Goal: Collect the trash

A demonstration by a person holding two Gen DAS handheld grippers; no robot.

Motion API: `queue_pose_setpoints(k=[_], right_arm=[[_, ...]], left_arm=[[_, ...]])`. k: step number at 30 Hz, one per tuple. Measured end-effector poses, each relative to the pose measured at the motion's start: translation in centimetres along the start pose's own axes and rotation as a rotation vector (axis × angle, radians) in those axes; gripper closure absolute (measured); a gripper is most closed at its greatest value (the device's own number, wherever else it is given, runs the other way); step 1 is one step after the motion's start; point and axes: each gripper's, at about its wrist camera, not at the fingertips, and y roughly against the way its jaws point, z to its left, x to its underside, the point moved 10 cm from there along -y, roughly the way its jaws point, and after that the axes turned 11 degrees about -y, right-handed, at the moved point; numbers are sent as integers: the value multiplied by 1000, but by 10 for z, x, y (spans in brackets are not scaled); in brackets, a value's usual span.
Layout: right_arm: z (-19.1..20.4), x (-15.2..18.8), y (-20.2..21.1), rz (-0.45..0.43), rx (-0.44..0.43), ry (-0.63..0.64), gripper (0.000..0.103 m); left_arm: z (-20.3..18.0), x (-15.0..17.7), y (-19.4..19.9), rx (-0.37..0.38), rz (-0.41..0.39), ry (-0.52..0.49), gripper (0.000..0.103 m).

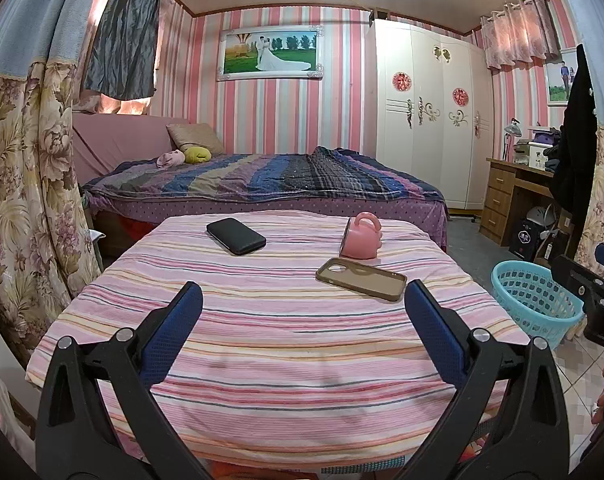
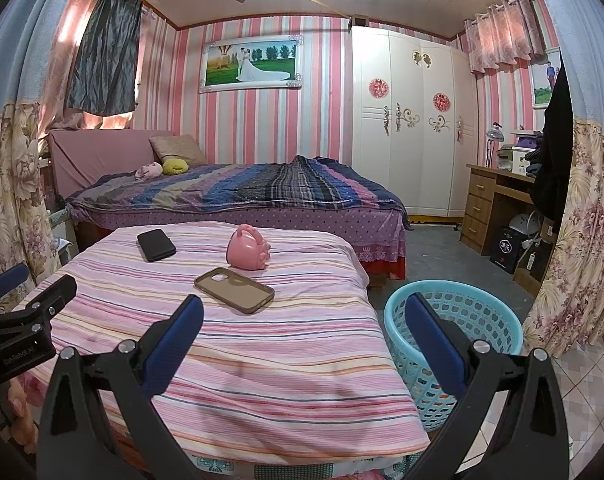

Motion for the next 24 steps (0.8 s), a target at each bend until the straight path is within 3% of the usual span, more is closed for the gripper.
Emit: queue_pose_setpoints(k=[24], right_arm=[[-6, 0, 1, -4, 0, -2, 5]], left_arm=[[-1, 0, 0, -1, -2, -3, 5]])
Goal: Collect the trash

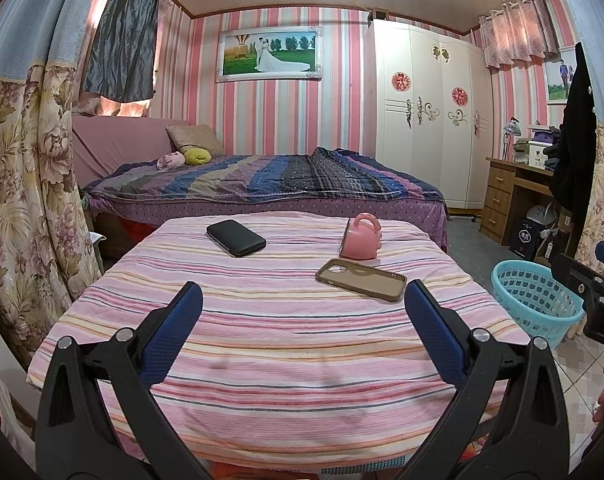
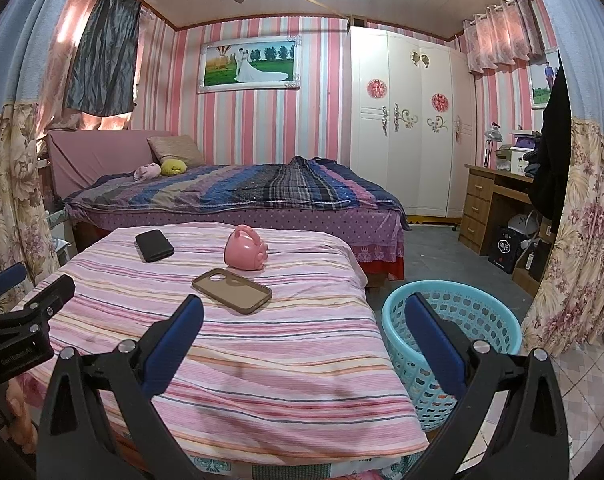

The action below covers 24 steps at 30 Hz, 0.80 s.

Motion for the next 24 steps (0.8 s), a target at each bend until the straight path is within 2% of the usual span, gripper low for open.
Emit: queue_pose_setpoints(k=[24], right_arm=[[-2, -2, 2, -2, 3, 1, 5]], left_arm=[[4, -1, -1, -3, -3, -9, 5]])
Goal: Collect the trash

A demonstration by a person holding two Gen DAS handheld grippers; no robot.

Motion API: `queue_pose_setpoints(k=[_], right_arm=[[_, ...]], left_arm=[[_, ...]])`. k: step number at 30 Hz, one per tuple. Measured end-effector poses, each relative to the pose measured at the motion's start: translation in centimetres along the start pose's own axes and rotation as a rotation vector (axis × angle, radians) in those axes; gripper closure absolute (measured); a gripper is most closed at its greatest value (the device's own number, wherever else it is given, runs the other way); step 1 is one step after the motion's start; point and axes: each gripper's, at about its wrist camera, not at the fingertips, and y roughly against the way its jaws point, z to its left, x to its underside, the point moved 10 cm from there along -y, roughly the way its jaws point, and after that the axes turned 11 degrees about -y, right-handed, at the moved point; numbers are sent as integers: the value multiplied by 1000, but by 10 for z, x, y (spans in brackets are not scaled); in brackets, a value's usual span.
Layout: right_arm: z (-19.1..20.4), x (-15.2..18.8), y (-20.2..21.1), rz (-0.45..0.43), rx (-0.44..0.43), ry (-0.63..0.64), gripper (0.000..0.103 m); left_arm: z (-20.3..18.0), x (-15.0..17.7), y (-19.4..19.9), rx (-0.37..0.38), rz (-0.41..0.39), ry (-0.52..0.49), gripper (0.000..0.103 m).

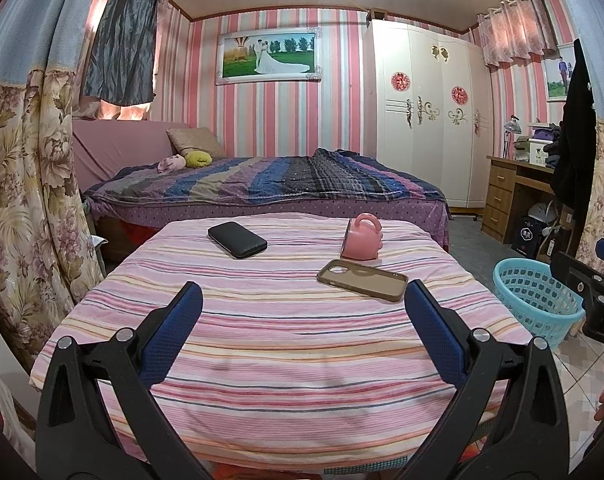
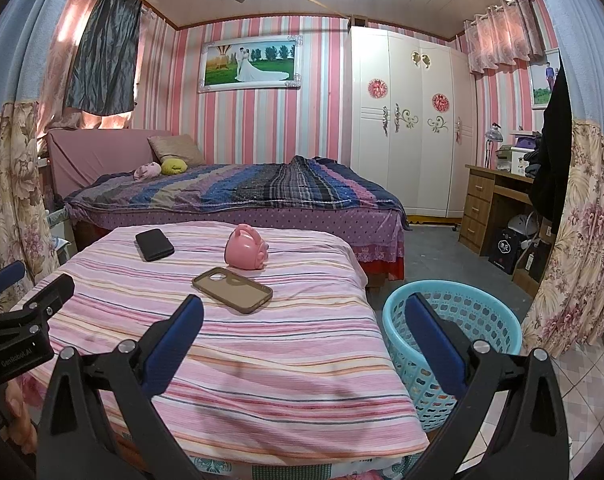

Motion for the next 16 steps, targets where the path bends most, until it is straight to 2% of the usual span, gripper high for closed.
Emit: queue_pose_setpoints(k=[16], right_arm=[[-3, 0, 1, -1, 0, -1, 5]], left_arm=[[2, 4, -2, 10, 7, -10, 5]])
